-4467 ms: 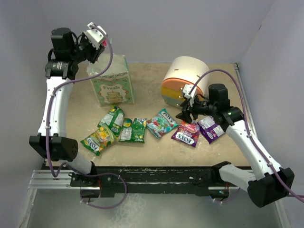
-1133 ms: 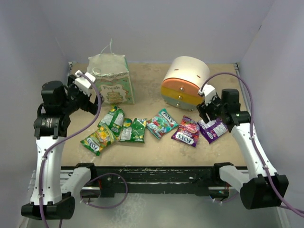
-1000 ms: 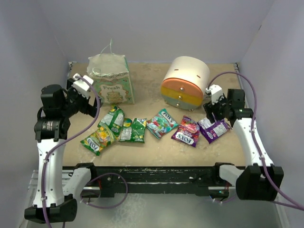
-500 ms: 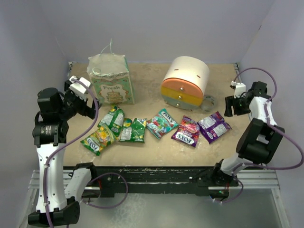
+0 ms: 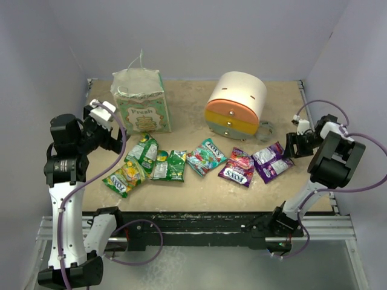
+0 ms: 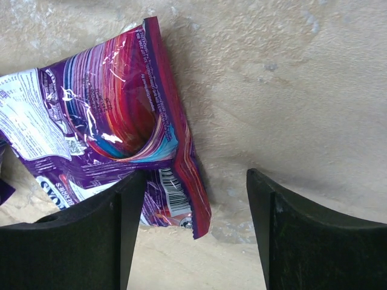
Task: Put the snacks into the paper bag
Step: Pick up the snack from the center of the board.
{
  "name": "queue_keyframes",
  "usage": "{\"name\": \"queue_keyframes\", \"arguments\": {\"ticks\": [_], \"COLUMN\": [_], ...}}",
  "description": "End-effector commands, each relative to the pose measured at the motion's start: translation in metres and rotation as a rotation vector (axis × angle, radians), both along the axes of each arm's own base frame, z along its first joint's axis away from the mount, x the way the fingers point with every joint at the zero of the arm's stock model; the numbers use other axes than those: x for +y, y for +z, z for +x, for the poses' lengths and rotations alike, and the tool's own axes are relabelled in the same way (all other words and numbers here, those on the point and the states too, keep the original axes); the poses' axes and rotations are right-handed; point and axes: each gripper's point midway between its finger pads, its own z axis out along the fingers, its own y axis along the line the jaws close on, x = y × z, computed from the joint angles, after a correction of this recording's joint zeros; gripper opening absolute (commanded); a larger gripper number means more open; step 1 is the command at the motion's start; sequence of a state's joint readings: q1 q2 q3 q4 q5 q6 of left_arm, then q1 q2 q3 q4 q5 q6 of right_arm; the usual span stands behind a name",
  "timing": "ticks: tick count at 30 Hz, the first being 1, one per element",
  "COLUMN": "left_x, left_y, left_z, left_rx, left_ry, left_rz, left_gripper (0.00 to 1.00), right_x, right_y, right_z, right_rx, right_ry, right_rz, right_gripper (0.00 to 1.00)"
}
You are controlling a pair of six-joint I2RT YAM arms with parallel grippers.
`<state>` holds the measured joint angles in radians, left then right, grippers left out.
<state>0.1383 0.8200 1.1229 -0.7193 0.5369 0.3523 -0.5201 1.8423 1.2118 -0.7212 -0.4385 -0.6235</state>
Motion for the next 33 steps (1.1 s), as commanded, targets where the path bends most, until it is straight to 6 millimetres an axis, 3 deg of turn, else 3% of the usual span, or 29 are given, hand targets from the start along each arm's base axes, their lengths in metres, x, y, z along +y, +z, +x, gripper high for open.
{"name": "queue_keyframes", "arguments": {"ticks": [1,6,12,20,33], "left_x": [-0.001,-0.001,-0.002,-0.005,-0.026], "left_y": [0.005,0.002,0.001,-0.004,-0.013], "left_z": [0.001,0.001,0.001,0.0,-0.01], "left_rx": [-0.039,-0.038,-0.039,-0.03,0.044], "left_ry": [-0.015,-0.015,-0.022,-0.042,-0.171], "left_rz": [-0.004,-0.006,-0.009,-0.015,-0.069], "left_gripper": [0.99,0.99,0.99,0.99,0.96], "right_x": [0.015,0.024,0.028,0.029,0.038], "right_y": [-0.004,-0.008,0.001,0.028,0.092], "right_z": [-0.009,-0.011,-0.003,0.005,-0.014], "right_rx": [0.029,0.033,0.004,-0.045,-0.122], "right_ry": [0.063,0.075,0.08,0.098,0.249], "right_rz": [0.092,0.15,0.181,0.193,0.152], "right_gripper": [0.71,0.64,0.33,0.0,0.0]}}
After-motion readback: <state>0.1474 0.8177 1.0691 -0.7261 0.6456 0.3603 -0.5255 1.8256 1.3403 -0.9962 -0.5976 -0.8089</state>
